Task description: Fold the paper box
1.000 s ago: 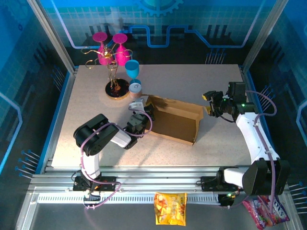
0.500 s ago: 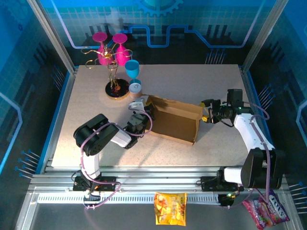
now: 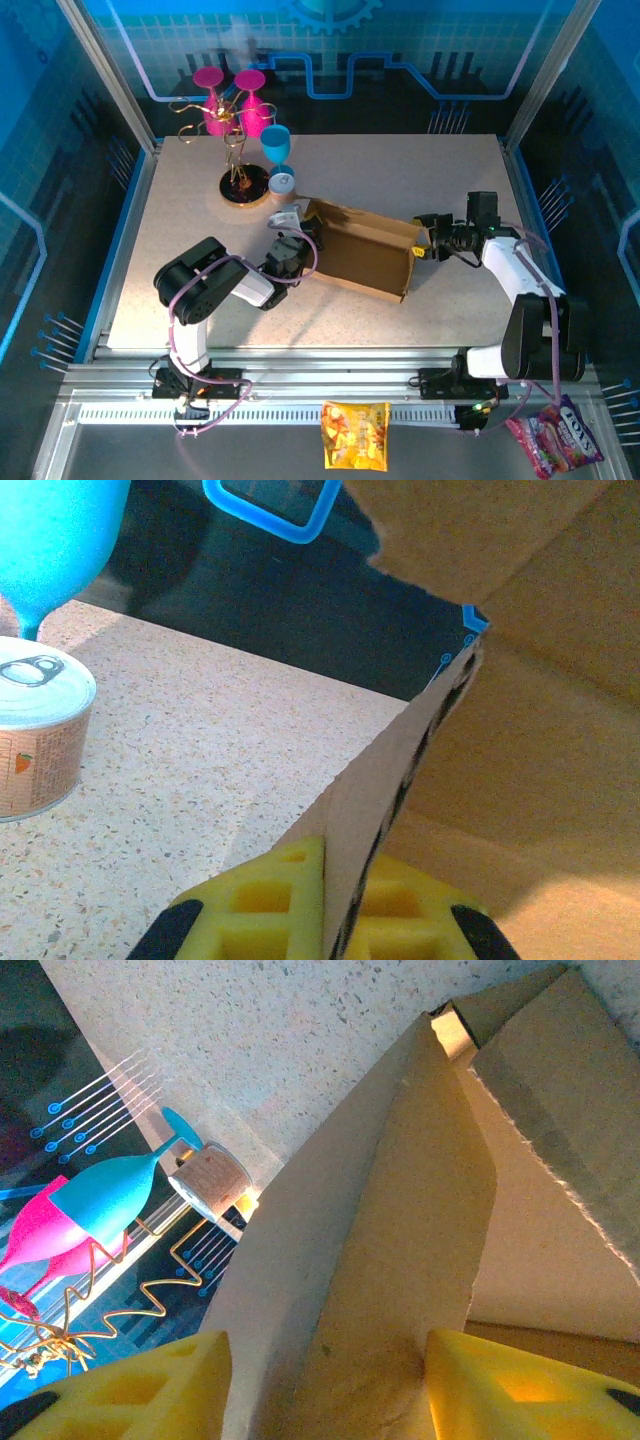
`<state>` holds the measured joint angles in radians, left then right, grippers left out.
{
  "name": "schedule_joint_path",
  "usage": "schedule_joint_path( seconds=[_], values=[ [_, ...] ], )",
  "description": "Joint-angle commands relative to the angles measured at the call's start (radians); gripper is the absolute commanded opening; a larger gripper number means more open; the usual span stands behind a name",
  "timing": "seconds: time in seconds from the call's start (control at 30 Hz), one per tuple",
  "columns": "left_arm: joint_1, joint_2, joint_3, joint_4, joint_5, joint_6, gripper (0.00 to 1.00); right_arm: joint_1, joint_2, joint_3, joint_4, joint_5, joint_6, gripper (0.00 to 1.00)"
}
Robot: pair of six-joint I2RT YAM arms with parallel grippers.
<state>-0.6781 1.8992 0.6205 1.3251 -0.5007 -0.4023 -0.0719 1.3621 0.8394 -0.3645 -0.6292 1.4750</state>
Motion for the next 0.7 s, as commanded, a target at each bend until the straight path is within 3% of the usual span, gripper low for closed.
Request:
schedule_joint_path(
  seconds=[0.0, 0.17, 0.37, 0.67],
  values=[
    [-0.007, 0.024, -0.001, -0.091, 0.031, -0.058, 0.03, 0.014, 0.005, 0.007, 0.012, -0.027, -0.002, 0.50],
    [-0.004, -0.036, -0.025, -0.145, 0.078, -0.181, 0.25, 0.014, 0.007, 0.019, -0.042, 0.000, -0.080, 0.43],
    [0.005, -0.178, -0.051, -0.300, 0.208, -0.373, 0.44, 0.014, 0.014, 0.035, -0.086, 0.045, -0.164, 0.35],
    [0.026, -0.406, -0.100, -0.628, 0.295, -0.535, 0.56, 0.031, 0.019, 0.070, -0.121, 0.113, -0.256, 0.29]
  ],
)
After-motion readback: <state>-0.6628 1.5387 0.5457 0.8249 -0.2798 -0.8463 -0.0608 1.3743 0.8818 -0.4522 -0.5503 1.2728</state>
